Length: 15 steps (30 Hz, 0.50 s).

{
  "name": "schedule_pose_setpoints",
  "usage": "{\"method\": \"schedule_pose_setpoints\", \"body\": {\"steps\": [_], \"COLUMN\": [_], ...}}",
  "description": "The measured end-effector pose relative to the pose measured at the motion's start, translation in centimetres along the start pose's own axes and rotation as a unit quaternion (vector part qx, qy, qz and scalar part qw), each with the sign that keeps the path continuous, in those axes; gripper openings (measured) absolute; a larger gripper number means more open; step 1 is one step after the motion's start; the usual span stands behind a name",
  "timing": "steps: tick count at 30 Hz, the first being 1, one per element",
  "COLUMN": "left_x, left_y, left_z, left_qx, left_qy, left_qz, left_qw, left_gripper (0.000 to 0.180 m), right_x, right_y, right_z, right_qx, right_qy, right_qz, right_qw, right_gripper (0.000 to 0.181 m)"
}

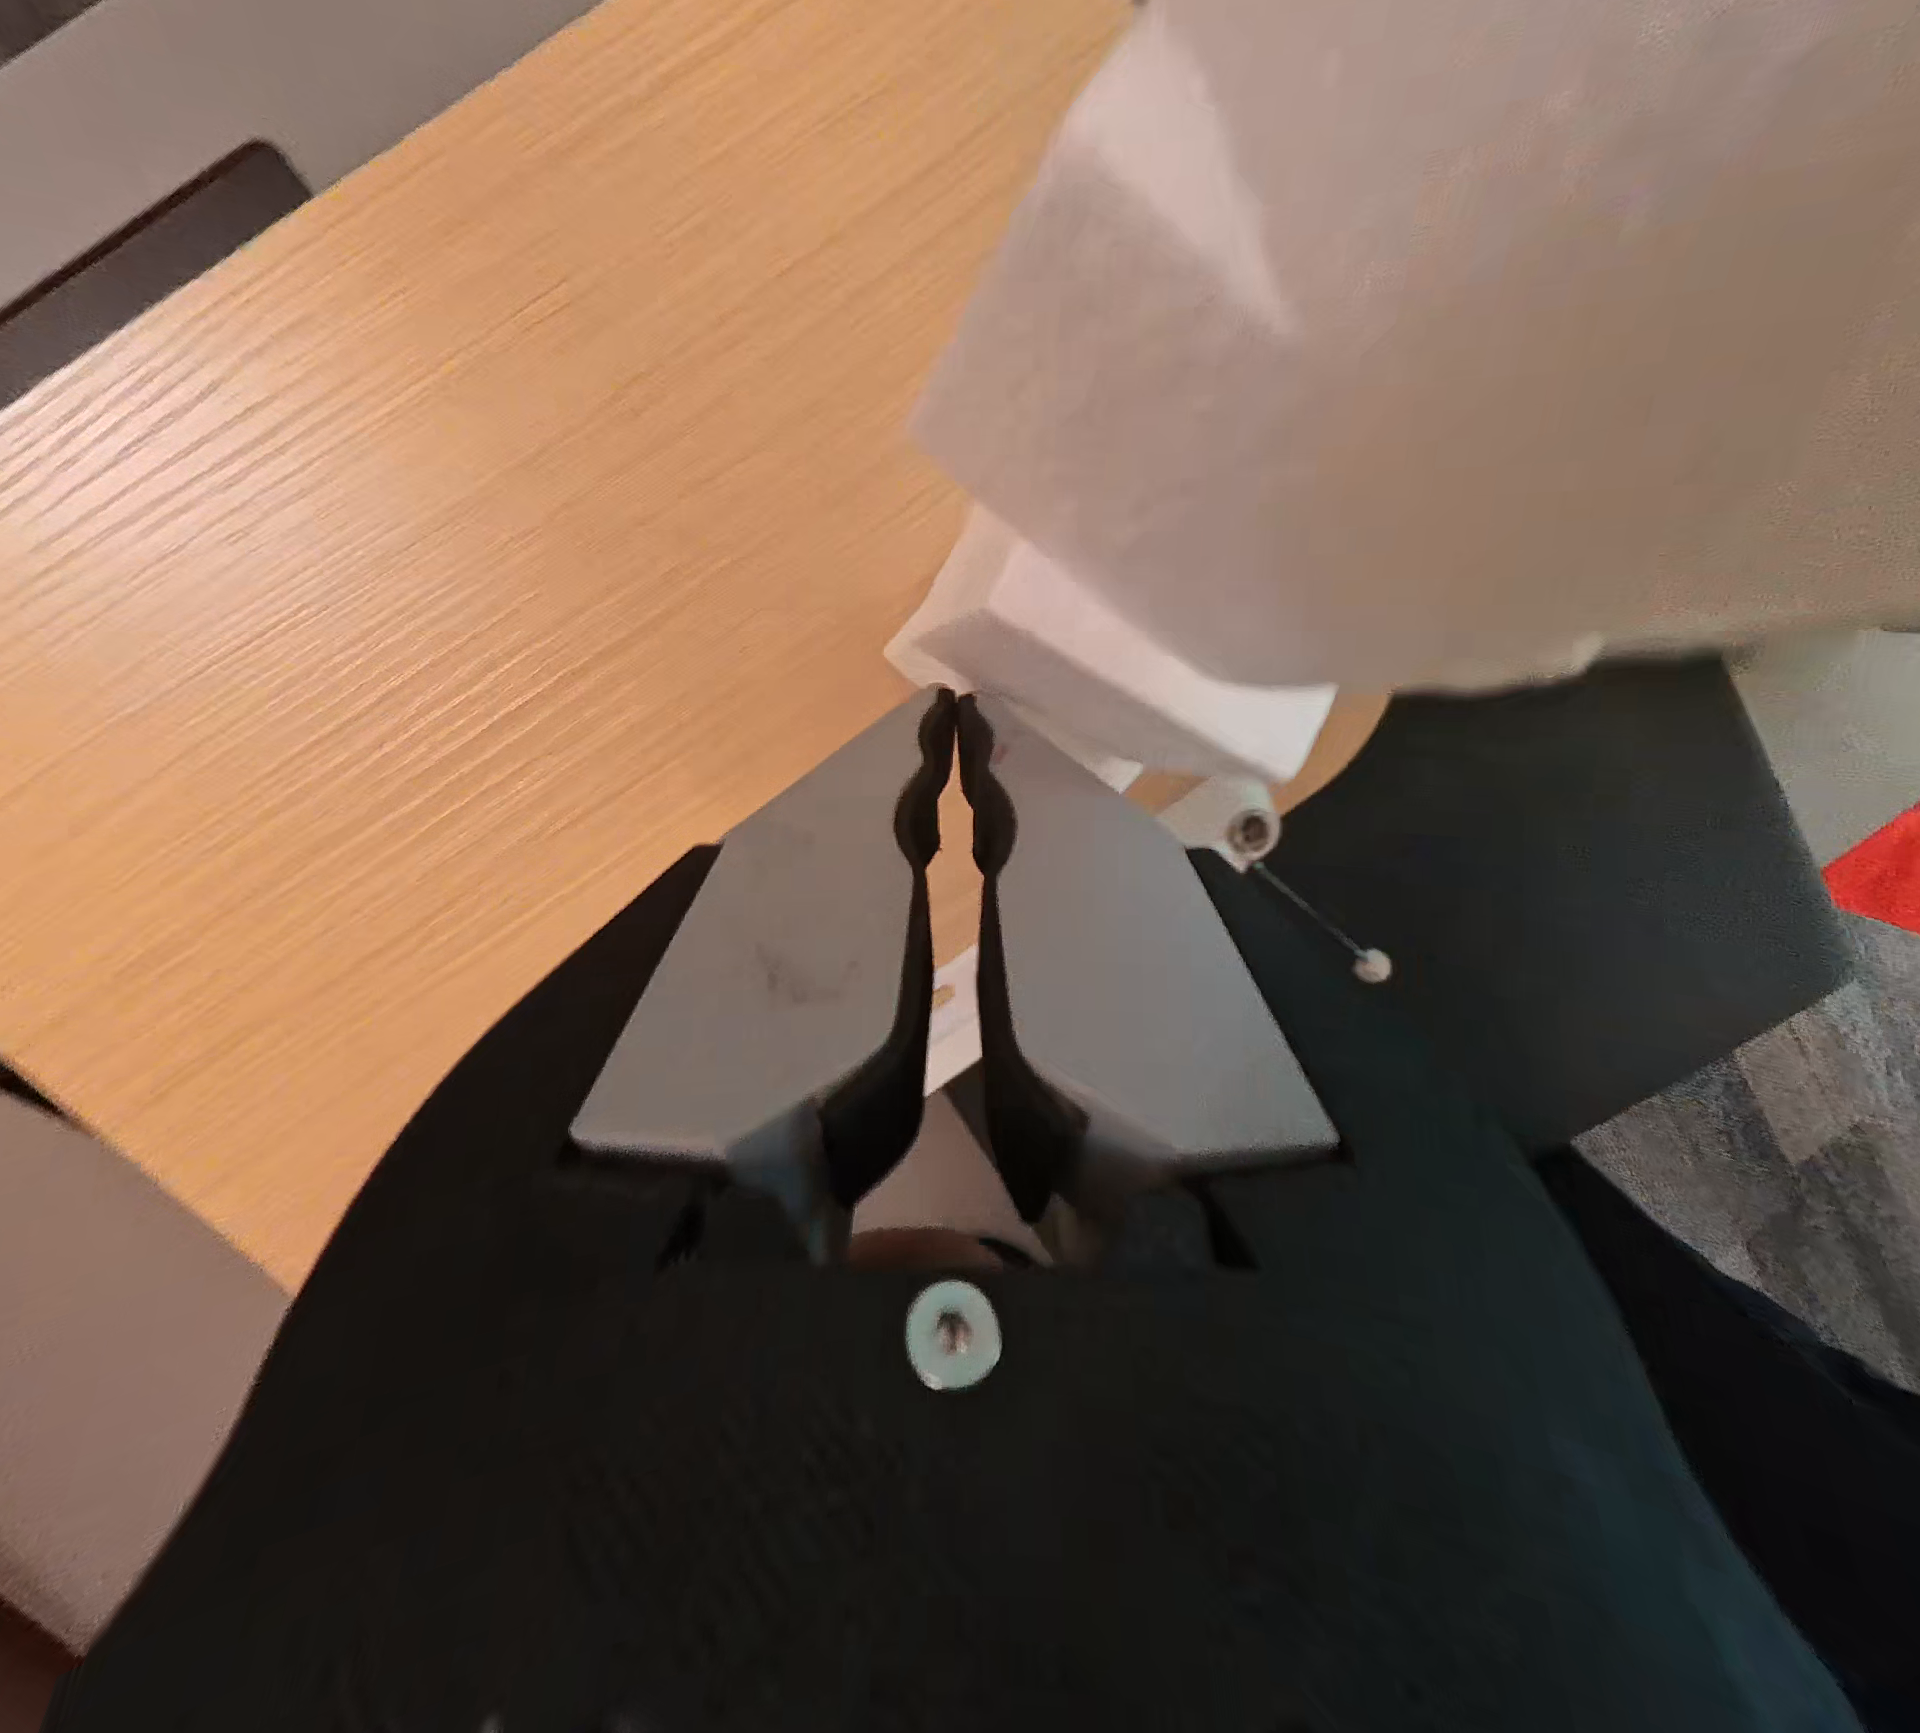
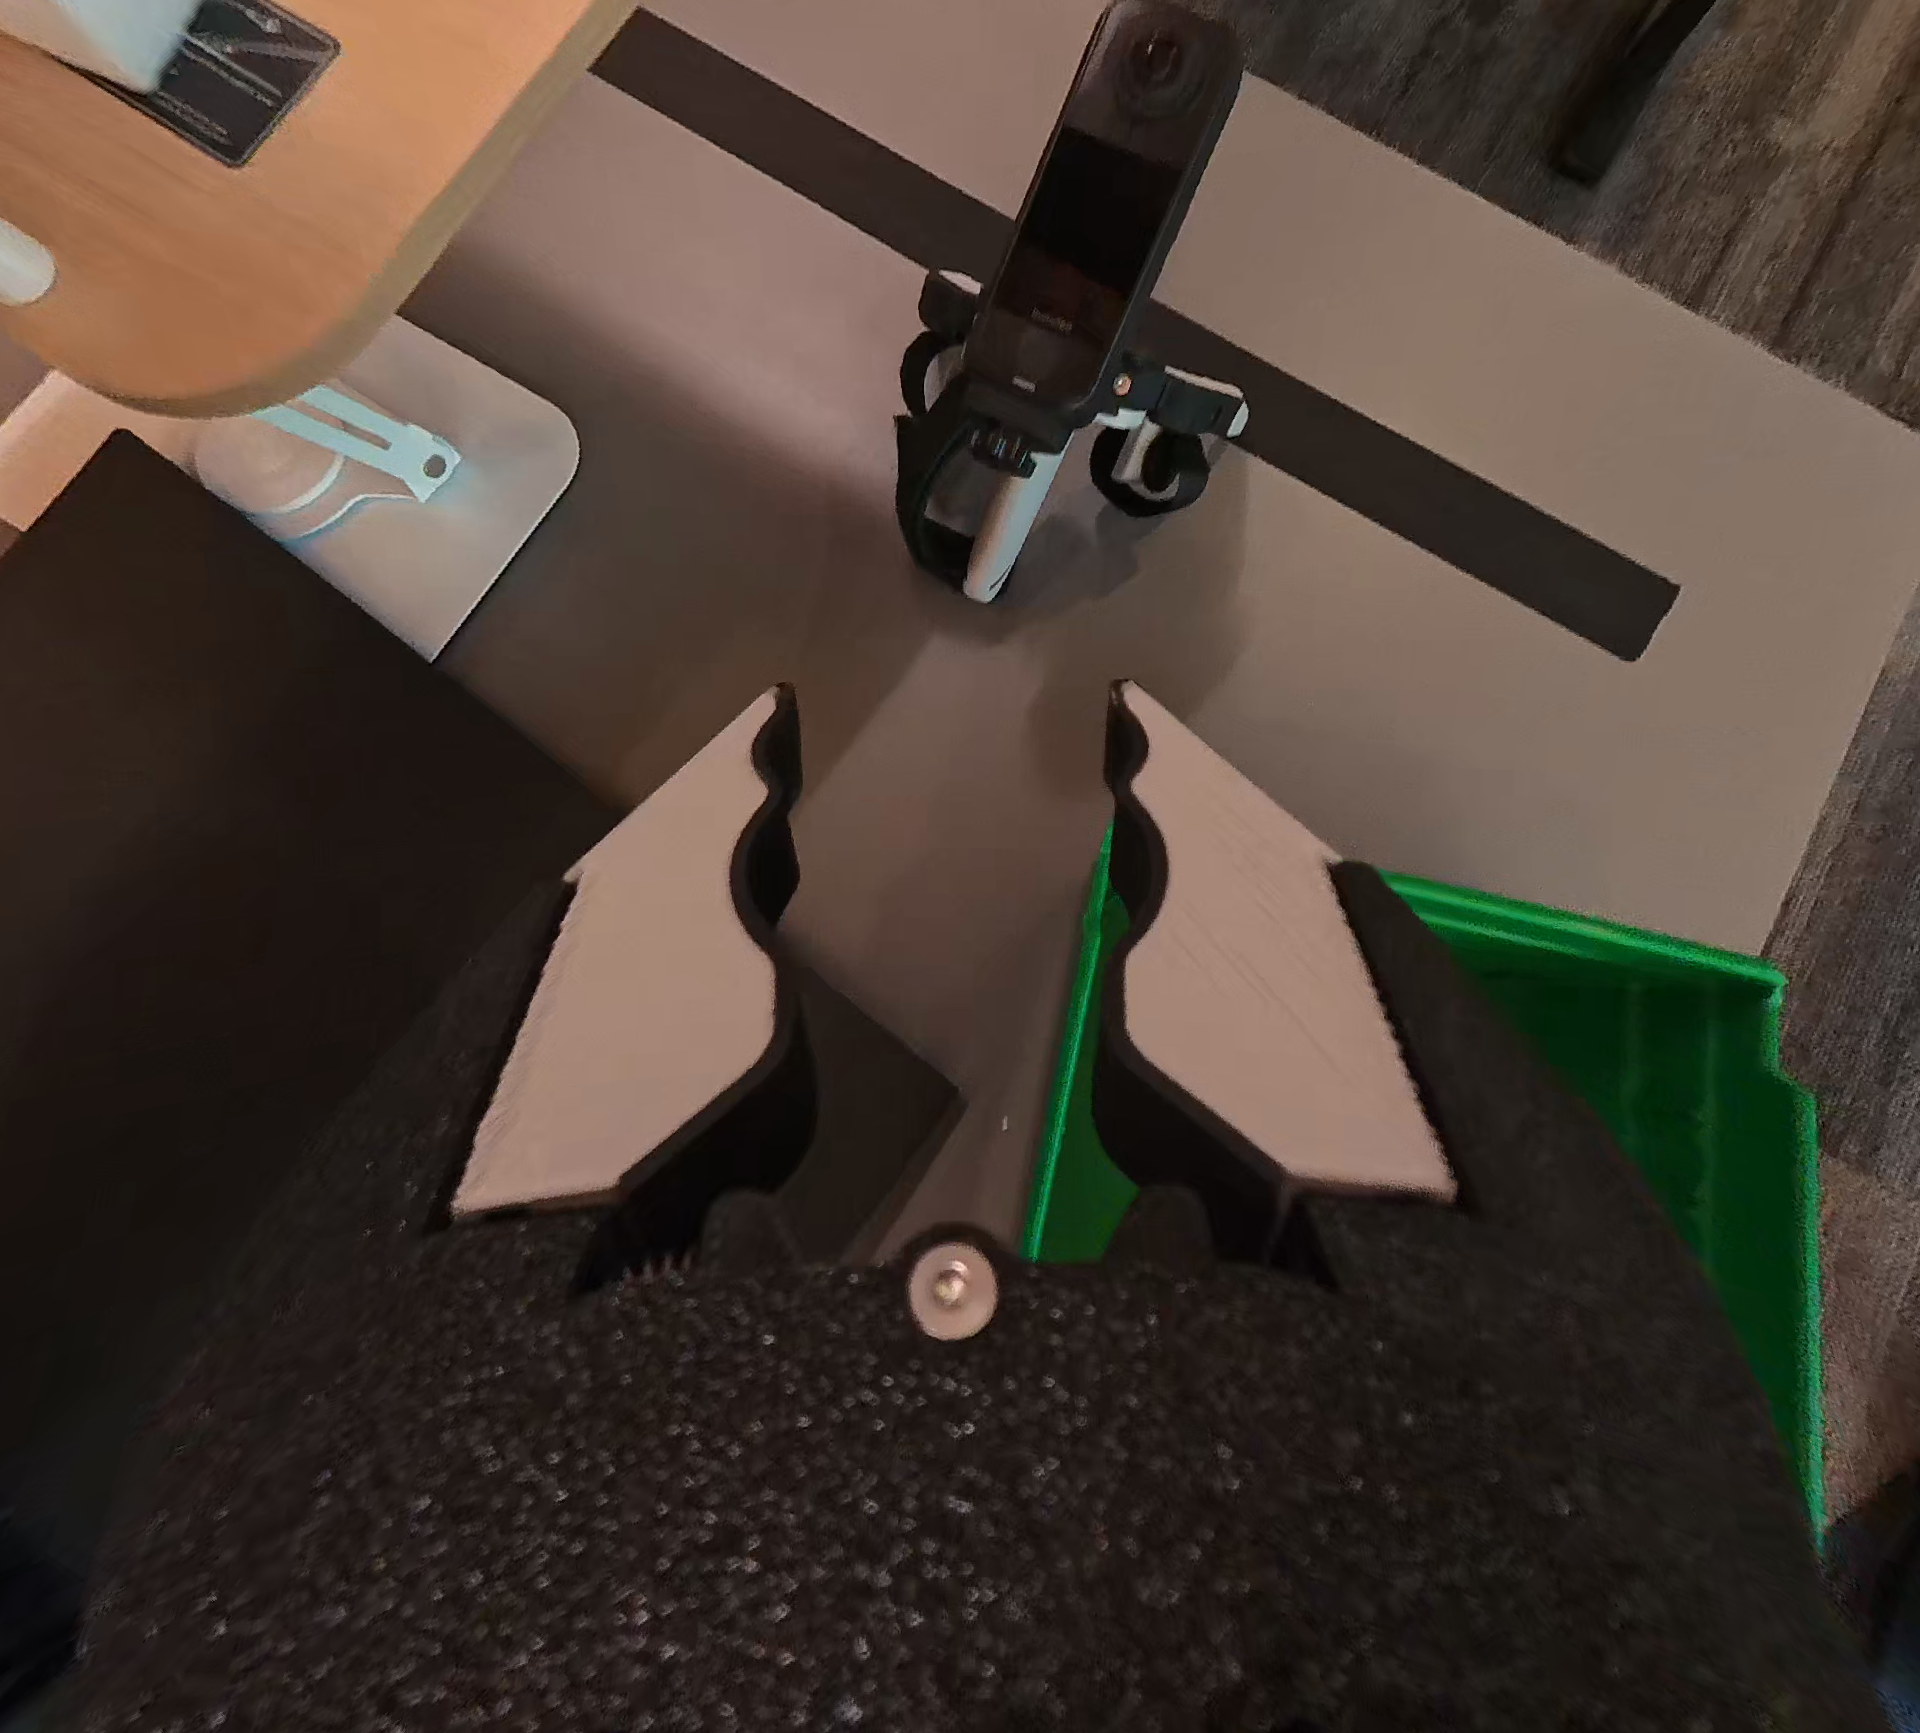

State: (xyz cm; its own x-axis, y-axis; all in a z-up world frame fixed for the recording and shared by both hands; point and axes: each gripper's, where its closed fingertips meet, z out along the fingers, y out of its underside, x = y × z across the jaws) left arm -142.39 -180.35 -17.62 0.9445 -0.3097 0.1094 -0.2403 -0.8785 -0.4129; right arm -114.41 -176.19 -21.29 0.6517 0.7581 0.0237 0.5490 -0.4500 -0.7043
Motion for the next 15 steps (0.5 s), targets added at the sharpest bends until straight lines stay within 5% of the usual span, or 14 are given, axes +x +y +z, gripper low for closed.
{"method": "schedule_pose_setpoints", "body": {"steps": [8,12,15], "left_x": [9.6,13.1,14.3], "left_y": [-3.0,-2.1,0.6], "left_z": [-0.2,-2.3,-3.5], "left_qx": [0.075,0.091,0.082], "left_qy": [0.101,0.142,0.166], "left_qz": [0.119,0.146,0.158], "left_qw": [0.985,0.975,0.970], "left_gripper": [0.000,0.000,0.000], "right_x": [7.9,10.0,9.1], "right_y": [-8.9,-7.7,-2.3], "right_z": [2.1,4.0,5.8], "right_qx": [0.077,0.053,-0.039], "right_qy": [0.029,-0.007,-0.023], "right_qz": [-0.038,-0.031,-0.070], "right_qw": [0.996,0.998,0.997], "right_gripper": [0.055,0.034,0.026]}}
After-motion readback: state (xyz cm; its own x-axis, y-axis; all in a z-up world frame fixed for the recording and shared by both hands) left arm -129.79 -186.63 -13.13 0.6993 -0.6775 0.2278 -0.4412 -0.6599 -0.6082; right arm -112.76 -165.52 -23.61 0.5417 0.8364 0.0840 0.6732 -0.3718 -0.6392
